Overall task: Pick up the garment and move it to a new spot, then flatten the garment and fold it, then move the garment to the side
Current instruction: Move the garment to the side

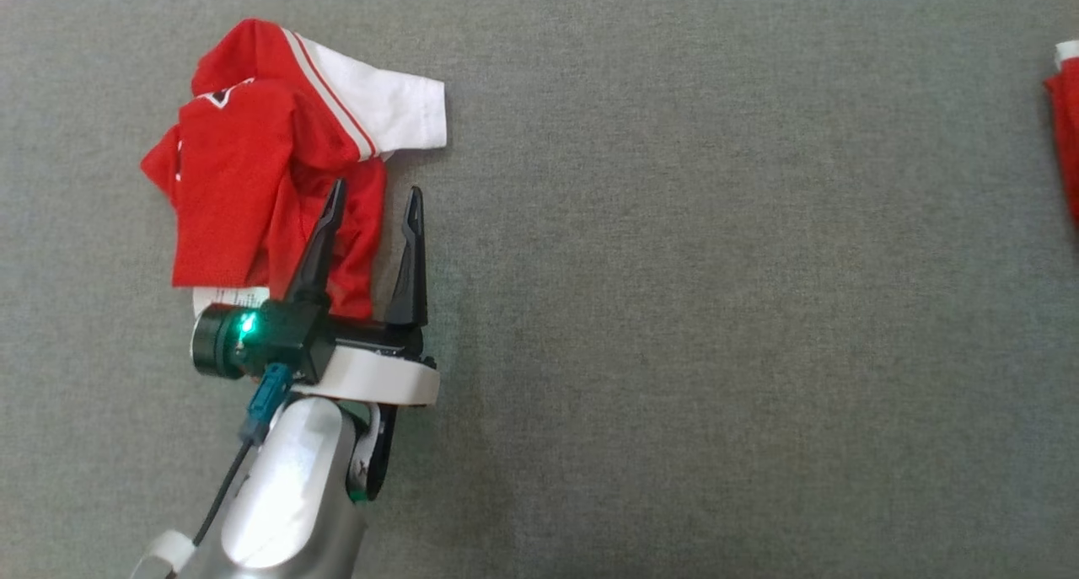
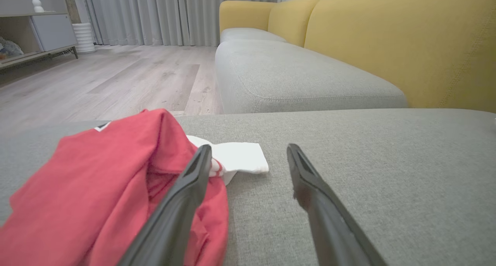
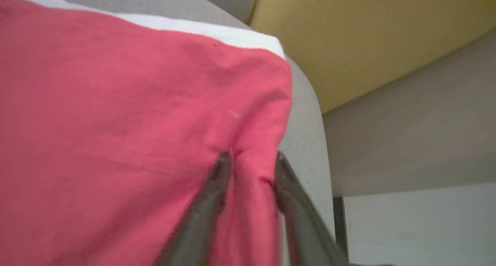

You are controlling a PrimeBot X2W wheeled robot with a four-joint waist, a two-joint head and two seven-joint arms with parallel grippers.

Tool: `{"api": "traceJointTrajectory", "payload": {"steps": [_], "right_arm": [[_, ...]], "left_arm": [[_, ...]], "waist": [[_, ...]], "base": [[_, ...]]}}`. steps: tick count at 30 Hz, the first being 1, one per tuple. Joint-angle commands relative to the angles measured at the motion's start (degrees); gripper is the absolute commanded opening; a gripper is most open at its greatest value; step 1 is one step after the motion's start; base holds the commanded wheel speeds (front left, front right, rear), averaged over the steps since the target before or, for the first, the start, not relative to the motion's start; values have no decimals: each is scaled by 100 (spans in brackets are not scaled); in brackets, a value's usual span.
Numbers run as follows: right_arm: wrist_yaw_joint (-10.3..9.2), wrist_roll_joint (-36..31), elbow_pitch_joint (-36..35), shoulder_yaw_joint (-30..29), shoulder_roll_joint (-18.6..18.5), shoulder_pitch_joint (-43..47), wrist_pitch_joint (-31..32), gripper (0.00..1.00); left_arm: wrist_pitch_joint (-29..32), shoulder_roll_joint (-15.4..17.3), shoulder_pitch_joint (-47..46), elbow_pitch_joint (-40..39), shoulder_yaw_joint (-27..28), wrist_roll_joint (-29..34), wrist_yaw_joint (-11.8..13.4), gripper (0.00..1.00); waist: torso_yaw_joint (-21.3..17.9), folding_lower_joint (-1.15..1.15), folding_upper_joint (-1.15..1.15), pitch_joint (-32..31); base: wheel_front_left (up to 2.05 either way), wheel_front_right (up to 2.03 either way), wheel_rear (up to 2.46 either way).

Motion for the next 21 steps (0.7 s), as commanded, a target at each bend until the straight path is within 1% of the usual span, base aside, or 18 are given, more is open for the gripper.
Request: {"api": "traceJointTrajectory", "payload": {"steps": [1,5,10,15,16,18,21], "right_arm": [[-4,-67,-31,-8,-136,55,6,100],[-4,-294,20,-339,102,55,-164,100],[-4,-402,-174,-829,637,131,-595,100],[-4,-380,-797,-1265,1433,254,-1101,100],[-4,-369,-1121,-1449,1743,439,-1227,100],[-4,-354,-1501,-1589,2066,690,-1315,100],[-4,-292,-2155,-1708,2644,1063,-1375,100]], "left_arm": [[-29,48,-168,-165,183,15,-13,100],[-29,48,-111,-136,212,6,-3,100],[-29,48,151,-79,339,38,-15,100],[-29,54,380,-116,561,28,-69,100],[-29,53,469,-132,593,35,-101,100],[-29,52,564,-155,624,31,-110,100],[-29,51,739,-190,659,15,-111,100]], "waist": [[-4,-1,0,-49],[-51,-1,0,-311],[-186,-1,0,-934],[-261,-1,0,-1539],[-247,-1,0,-1747],[-229,-1,0,-1933],[-221,-1,0,-2141]], "base": [[0,0,0],[0,0,0],[0,0,0],[0,0,0],[0,0,0],[0,0,0],[0,0,0]]}}
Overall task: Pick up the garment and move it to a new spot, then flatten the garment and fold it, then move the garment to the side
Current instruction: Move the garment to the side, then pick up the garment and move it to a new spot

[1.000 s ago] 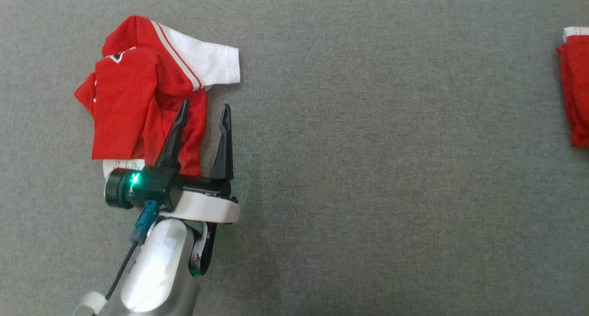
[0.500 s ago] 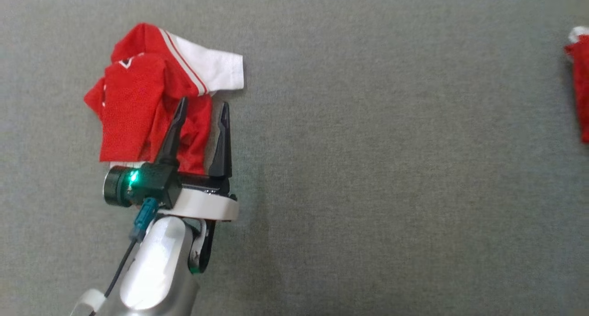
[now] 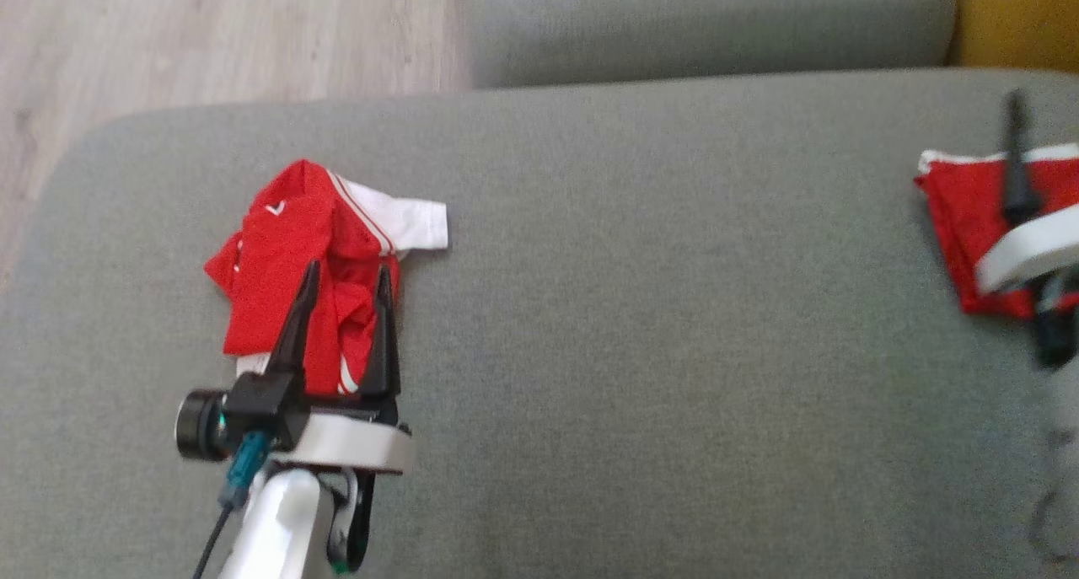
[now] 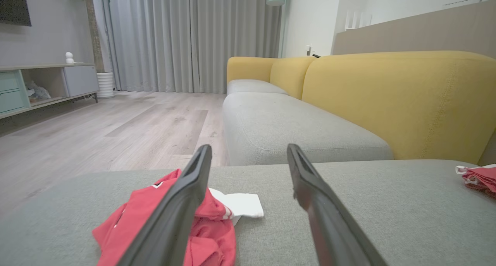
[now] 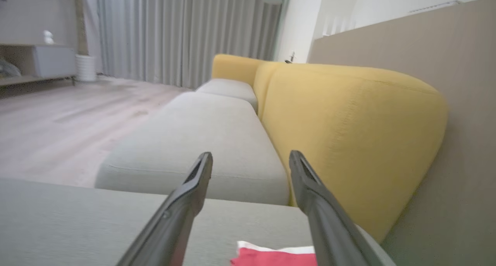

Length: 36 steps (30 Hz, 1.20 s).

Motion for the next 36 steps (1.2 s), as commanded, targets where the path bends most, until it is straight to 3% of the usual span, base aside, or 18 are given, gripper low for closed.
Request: {"api": "traceJointTrajectory", "payload": {"steps": [1,5,13,21,36], "right_arm": [[-4,79,-605,47,355,222,-96,100],[-4,118,-1398,-20,1005,914,-118,100],[-4,115,-2402,94,1579,2381,-158,100],[-4,250,-2934,262,1664,3576,-163,100],[-4,419,-3066,282,1667,3690,-164,100]], "left_arm": [[-29,48,36,-189,256,-14,-20,100],[-29,47,268,-204,272,-31,-29,100],[-29,46,673,-180,75,-96,34,100],[-29,46,906,-247,-6,-134,156,100],[-29,46,864,-223,33,-118,169,100]], "waist": [[1,2,0,-339],[16,2,0,-483],[120,2,0,-649],[157,2,0,-715],[202,2,0,-753]], "base": [[0,0,0],[0,0,0],[0,0,0],[0,0,0],[0,0,0]]}}
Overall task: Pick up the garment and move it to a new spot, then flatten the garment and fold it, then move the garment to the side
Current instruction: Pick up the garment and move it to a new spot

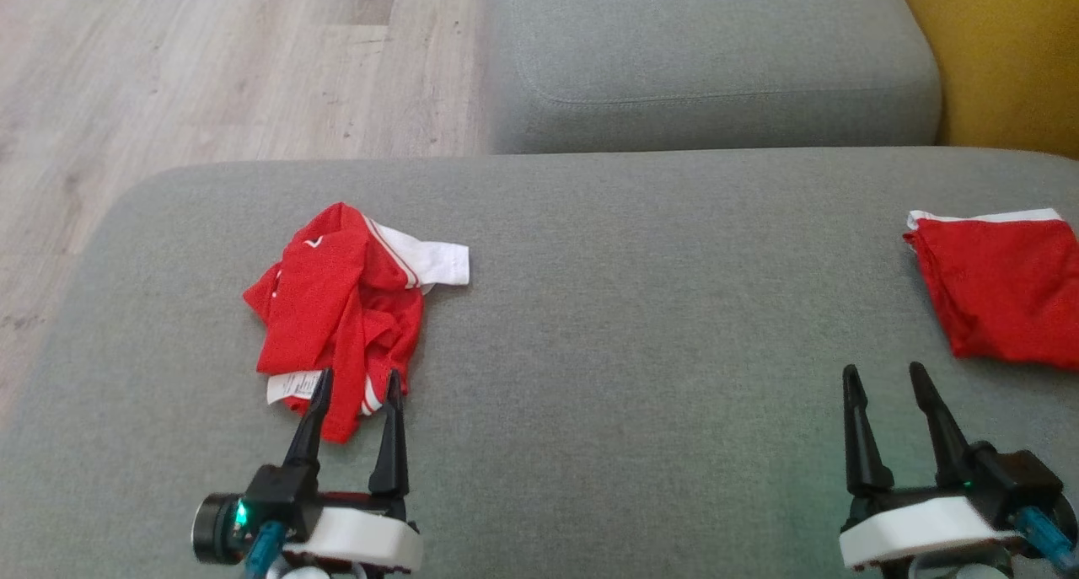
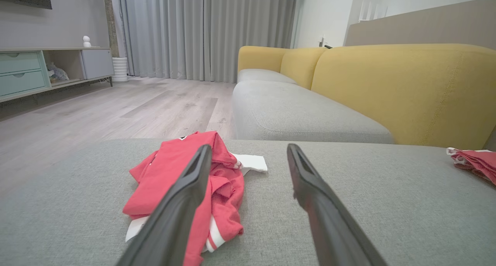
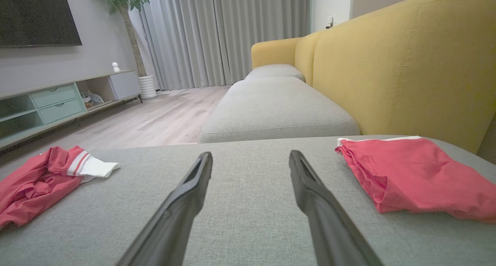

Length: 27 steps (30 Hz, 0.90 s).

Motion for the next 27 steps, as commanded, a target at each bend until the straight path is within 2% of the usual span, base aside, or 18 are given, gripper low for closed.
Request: {"api": "traceJointTrajectory", "payload": {"steps": [1,6,20,27], "right_arm": [[-4,61,-212,176,-39,-192,-68,100],[-4,118,-244,366,-38,-132,-68,100],[-4,345,-200,932,-38,-94,-69,100],[-4,430,-164,1048,-38,-86,-69,100]], "left_arm": [[-31,25,-221,-149,170,9,18,100],[-31,25,-221,-95,249,79,37,100],[-31,25,-192,-23,561,247,-53,100],[-31,25,-167,-12,616,275,-113,100]], "waist": [[43,0,0,-9],[285,0,0,-37],[1264,0,0,-138],[1519,0,0,-137]], "base": [[0,0,0],[0,0,0],[0,0,0],[0,0,0]]}}
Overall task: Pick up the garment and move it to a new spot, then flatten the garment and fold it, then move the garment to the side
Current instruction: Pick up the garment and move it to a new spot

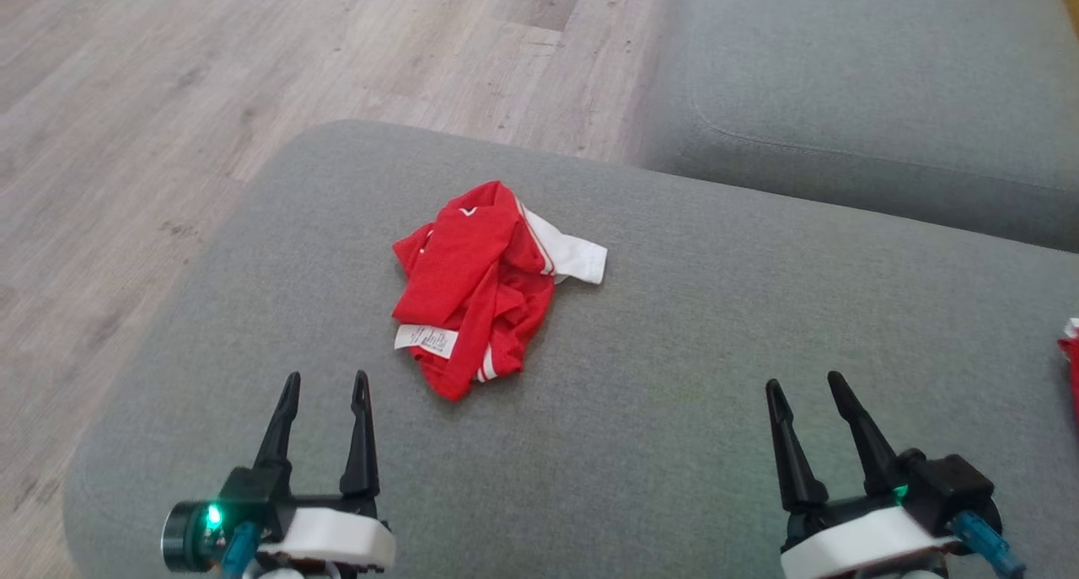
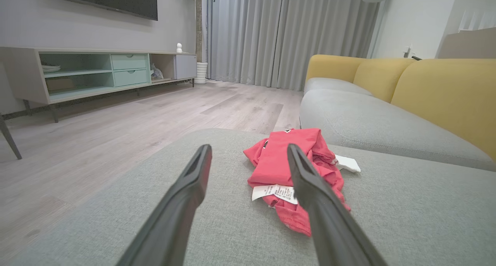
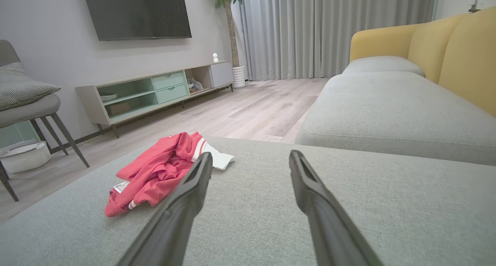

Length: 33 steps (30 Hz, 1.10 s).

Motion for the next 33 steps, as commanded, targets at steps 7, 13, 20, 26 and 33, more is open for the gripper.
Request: {"api": "traceJointTrajectory", "payload": {"steps": [7,13,20,26,33], "right_arm": [[-4,73,-159,171,-38,-144,-62,100],[-4,-16,-166,183,-38,-205,-62,100],[-4,-160,-247,120,-38,-476,-62,100],[-4,-270,-292,46,-38,-779,-62,100],[-4,-291,-315,25,-38,-944,-62,100]], "left_arm": [[-31,16,-270,-104,128,85,-61,100],[-26,27,-833,388,5,316,97,100],[433,71,-2129,1272,-285,461,-167,100],[1082,303,-3370,2208,-696,782,-535,100],[1361,670,-4038,3003,-750,1125,-112,100]], "waist": [[-14,0,0,96],[-287,0,0,324],[-799,0,0,1021],[-1242,0,0,1654],[-1541,0,0,1931]], "base": [[0,0,0],[0,0,0],[0,0,0],[0,0,0],[0,0,0]]}}
